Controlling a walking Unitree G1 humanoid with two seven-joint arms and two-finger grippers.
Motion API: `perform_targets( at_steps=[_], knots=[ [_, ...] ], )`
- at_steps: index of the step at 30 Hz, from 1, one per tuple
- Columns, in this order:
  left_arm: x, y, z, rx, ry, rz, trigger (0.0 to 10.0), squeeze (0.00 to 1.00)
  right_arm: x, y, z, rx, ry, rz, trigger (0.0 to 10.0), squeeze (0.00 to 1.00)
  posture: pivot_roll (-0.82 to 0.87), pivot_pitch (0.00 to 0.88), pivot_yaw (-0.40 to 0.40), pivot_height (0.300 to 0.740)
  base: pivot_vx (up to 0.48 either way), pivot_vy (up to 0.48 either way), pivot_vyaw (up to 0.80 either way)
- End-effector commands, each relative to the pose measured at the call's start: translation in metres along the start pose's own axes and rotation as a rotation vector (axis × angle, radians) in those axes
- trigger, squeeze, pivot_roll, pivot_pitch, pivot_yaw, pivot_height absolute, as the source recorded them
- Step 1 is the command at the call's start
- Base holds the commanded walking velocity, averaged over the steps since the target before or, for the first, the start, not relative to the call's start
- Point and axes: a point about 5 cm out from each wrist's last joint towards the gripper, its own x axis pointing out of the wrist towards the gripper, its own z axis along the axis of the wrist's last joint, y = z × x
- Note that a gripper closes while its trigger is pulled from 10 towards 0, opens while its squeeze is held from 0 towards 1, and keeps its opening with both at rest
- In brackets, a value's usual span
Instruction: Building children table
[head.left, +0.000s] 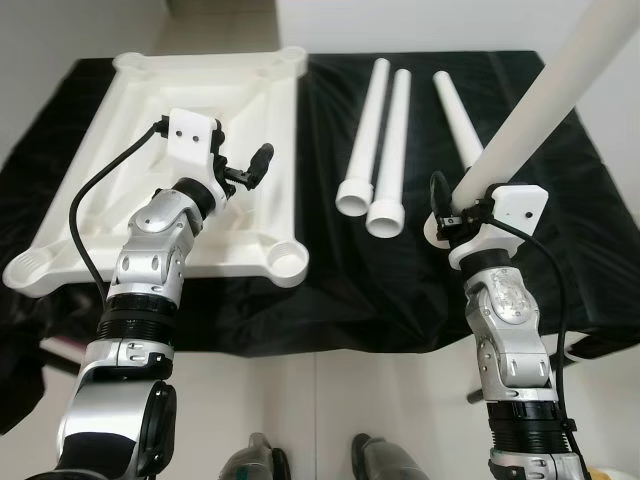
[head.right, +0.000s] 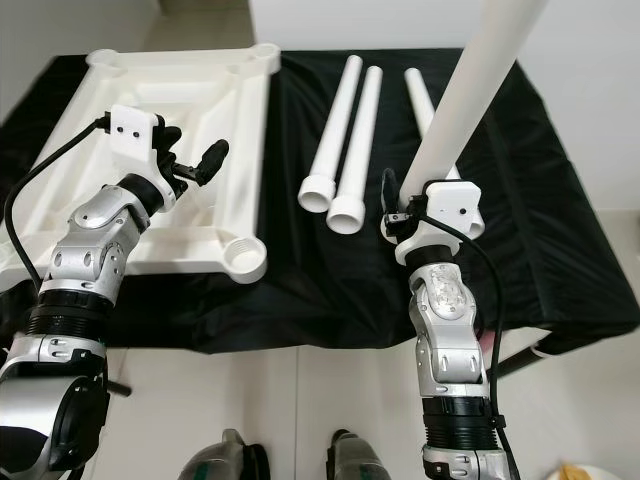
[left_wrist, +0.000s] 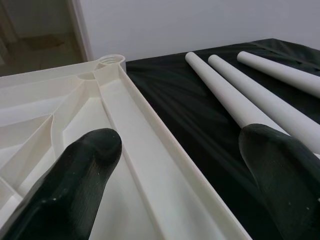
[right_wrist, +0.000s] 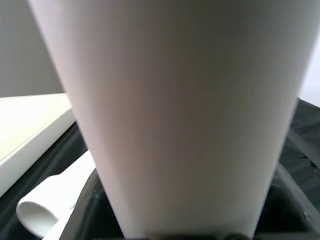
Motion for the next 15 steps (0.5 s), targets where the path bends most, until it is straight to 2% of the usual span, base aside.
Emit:
perform_targets(
  at_steps=[1, 2, 15],
  knots=[
    [-0.0025, 0.0076, 0.0006, -0.011, -0.003, 0.134, 10.0, 0.0, 0.0006, 0.0008, 0.0012, 0.006, -0.002, 0.006, 10.0, 0.0, -0.04, 0.113, 0.077, 0.74, 0.0, 0.0, -0.8],
    [-0.003, 0.008, 0.0014, -0.017, -0.006, 0.141, 10.0, 0.0, 0.0015, 0.0005, 0.0027, 0.007, -0.013, 0.006, 10.0, 0.0, -0.04, 0.113, 0.075, 0.74, 0.0, 0.0, -0.8],
    [-0.0051, 0.0146, 0.0037, -0.045, -0.005, 0.172, 10.0, 0.0, 0.0038, 0.0021, 0.0065, 0.011, -0.039, 0.017, 10.0, 0.0, -0.03, 0.119, 0.073, 0.74, 0.0, 0.0, 0.0]
  ],
)
